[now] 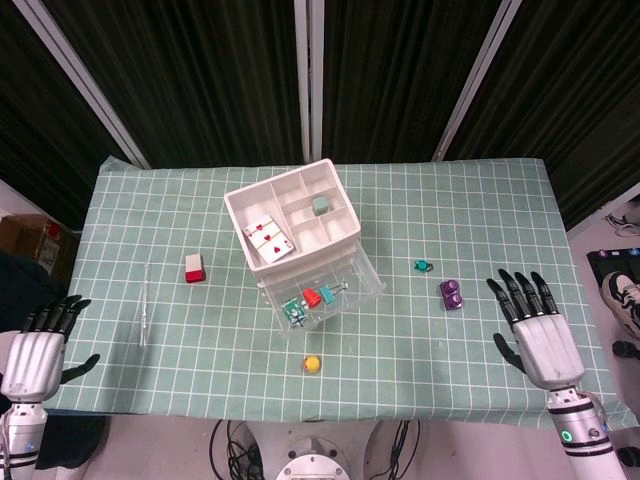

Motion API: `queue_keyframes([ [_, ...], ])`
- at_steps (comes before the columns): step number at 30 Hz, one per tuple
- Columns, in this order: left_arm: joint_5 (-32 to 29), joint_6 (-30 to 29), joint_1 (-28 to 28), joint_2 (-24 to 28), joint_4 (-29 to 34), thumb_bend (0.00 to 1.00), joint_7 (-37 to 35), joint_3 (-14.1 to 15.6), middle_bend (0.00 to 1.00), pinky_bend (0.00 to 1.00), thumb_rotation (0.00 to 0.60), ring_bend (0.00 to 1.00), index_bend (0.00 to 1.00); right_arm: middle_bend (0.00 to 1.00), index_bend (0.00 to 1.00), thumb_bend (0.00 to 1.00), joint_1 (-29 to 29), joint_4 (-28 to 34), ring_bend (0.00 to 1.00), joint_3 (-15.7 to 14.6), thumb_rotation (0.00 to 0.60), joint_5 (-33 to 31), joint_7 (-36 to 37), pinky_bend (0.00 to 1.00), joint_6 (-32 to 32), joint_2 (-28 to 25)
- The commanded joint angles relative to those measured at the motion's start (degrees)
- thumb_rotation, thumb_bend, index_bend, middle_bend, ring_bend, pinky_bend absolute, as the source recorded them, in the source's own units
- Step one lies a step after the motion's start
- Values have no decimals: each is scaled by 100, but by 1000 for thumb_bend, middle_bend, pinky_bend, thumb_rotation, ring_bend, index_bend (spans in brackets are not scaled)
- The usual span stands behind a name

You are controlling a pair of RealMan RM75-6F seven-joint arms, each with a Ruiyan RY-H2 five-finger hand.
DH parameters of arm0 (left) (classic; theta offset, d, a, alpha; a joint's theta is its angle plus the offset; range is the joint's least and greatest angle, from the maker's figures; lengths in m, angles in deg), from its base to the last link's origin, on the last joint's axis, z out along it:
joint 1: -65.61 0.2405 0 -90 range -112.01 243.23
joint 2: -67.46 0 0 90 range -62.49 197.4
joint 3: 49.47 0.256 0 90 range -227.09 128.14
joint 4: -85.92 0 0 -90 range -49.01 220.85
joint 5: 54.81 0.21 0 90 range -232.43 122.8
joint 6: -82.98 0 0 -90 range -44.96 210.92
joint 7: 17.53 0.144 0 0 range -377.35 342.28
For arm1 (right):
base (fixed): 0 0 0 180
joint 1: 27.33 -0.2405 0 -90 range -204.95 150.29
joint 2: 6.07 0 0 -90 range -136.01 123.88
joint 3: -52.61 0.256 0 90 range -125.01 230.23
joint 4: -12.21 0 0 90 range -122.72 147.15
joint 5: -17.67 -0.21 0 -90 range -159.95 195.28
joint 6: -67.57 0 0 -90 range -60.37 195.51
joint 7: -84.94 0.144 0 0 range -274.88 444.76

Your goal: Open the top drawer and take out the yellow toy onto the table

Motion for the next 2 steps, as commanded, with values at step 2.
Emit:
queue_keyframes([
  [2, 17, -7, -12, -17, 69, 61, 80, 5, 173, 188, 600, 163, 207, 0, 0, 249, 551, -541, 0, -50, 600, -158, 990, 0, -199, -118],
])
